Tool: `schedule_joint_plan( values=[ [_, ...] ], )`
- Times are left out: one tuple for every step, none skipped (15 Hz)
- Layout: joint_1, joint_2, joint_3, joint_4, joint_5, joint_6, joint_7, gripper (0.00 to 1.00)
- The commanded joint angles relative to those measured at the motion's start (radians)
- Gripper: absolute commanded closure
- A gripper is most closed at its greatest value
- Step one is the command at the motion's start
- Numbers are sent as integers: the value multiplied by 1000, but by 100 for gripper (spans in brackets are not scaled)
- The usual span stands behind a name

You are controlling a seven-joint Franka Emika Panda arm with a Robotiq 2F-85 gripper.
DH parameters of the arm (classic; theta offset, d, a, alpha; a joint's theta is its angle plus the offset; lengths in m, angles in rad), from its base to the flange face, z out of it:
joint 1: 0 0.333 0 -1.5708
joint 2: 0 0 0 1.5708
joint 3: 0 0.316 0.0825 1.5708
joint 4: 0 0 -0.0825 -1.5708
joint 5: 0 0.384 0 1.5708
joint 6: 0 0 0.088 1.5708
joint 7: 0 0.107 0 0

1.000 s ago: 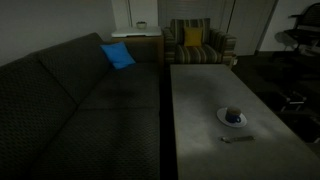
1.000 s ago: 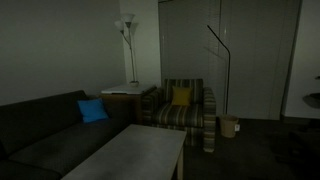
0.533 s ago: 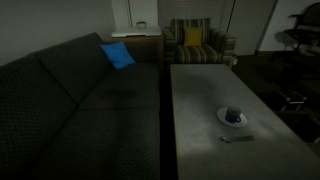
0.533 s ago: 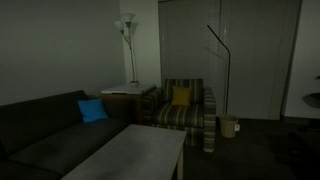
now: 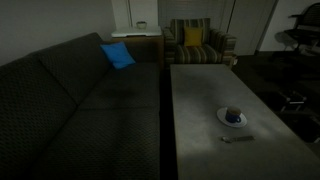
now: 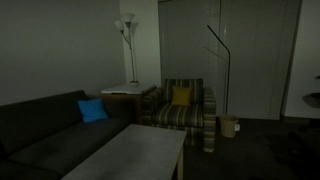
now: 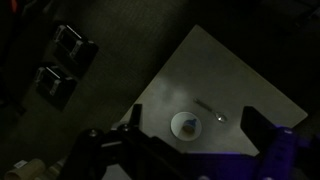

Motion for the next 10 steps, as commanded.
schedule_joint_plan(
  values=[
    [13,102,-14,10,6,88,-95,0],
    [12,126,-16,10,6,115,-118,0],
    [11,153,-17,14,8,134,-139,0],
    [9,176,-18,17,11,152,-158,0],
    [8,201,-19,23,14,164,-177,0],
    [3,227,-16,28,7,172,-179,0],
    [0,254,-16,33,8,182,-186,0],
    [-1,277,-17,38,12,188,-196,0],
    [-3,305,-17,47,14,193,-202,0],
    [-4,331,-17,54,14,202,-205,0]
  ],
)
